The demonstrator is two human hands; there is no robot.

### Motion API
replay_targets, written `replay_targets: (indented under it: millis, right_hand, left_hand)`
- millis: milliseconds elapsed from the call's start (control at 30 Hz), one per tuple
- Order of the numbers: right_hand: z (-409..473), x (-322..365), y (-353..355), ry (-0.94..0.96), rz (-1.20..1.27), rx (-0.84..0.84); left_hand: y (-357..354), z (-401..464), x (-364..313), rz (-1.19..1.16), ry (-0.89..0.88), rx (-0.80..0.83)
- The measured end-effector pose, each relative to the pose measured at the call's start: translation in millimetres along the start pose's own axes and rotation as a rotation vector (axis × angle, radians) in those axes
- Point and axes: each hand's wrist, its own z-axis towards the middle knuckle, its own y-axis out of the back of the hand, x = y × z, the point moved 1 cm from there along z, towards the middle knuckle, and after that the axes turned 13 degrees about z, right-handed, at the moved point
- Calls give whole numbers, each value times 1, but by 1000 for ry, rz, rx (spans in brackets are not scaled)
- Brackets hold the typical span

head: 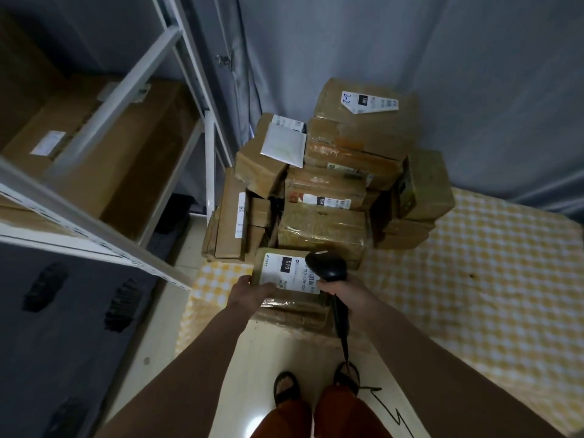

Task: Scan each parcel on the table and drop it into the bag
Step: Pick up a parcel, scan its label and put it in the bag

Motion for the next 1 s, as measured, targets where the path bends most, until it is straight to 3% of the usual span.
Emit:
replay_targets:
  millis: [200, 533, 733, 833, 1000]
  right_hand:
    - [-6, 6, 11, 19, 20, 12]
    - [-30, 29, 21, 195, 74, -10]
    - [-46, 28, 12, 256, 352, 72]
    - [-52, 31, 9, 293, 380, 86]
    - [-66, 35, 11, 383, 269, 108]
  left_hand:
    - [12, -9, 4, -206, 18, -33]
    - [33, -30, 4, -596, -61, 187]
    - [19, -63, -1, -931, -158, 335]
    - [14, -69, 5, -861, -235, 387]
    - [26, -73, 0, -381, -359, 351]
